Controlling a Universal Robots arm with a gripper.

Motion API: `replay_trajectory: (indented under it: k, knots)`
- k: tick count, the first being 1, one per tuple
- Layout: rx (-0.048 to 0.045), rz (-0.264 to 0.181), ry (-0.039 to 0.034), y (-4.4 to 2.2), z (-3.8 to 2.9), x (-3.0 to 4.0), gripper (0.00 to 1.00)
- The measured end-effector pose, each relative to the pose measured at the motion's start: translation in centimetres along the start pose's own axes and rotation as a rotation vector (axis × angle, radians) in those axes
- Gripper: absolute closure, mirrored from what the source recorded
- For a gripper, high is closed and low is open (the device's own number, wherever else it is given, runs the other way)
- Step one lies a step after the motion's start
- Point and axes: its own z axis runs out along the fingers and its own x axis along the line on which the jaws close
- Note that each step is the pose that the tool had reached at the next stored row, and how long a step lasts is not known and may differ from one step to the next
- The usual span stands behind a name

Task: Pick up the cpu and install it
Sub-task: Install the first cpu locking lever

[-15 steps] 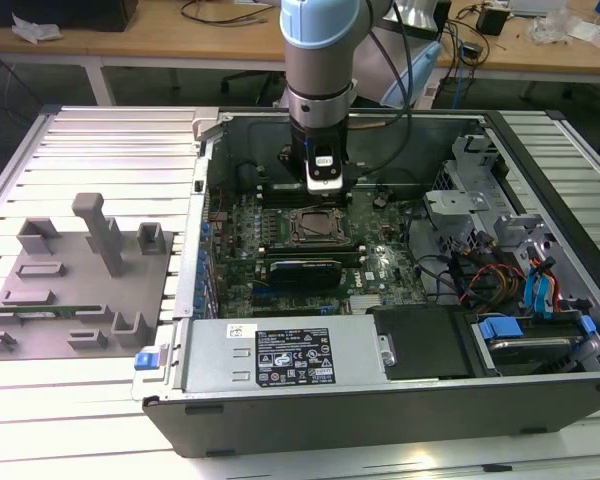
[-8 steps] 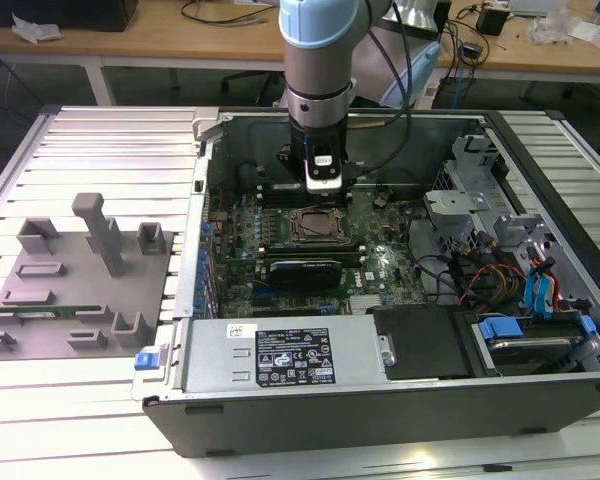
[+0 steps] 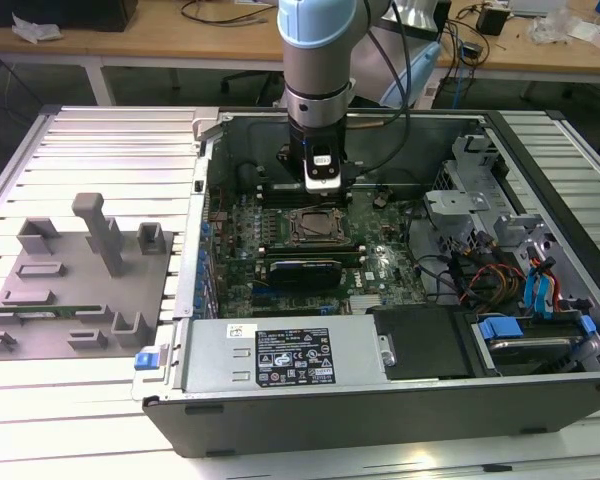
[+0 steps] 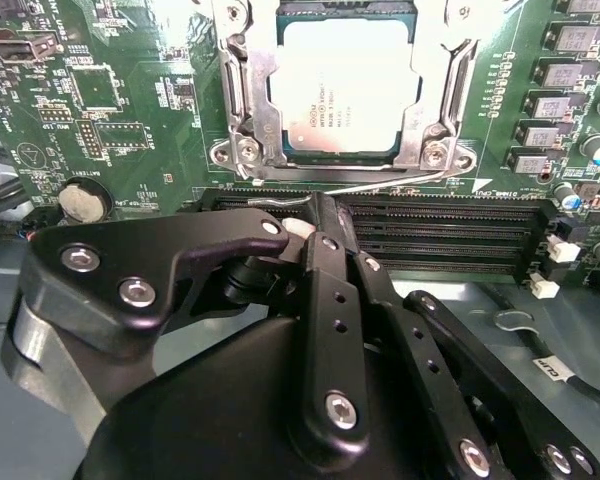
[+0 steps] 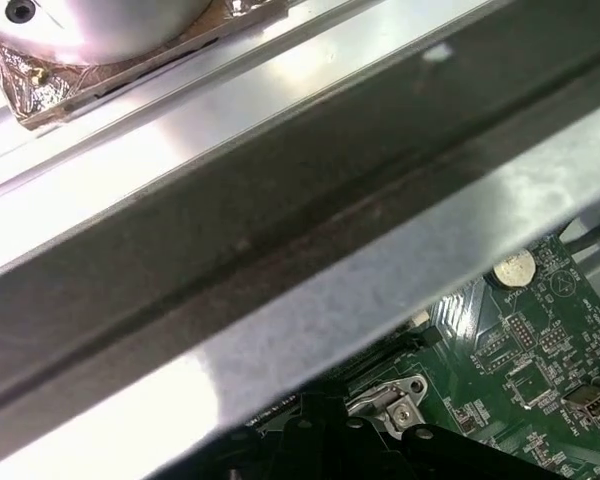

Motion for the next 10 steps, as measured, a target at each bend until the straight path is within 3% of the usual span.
replay_trajectory:
  k: [10]
  knots:
    - [0.0147,-0.002,-0.0086,0.0,0.21,0.03,0.89]
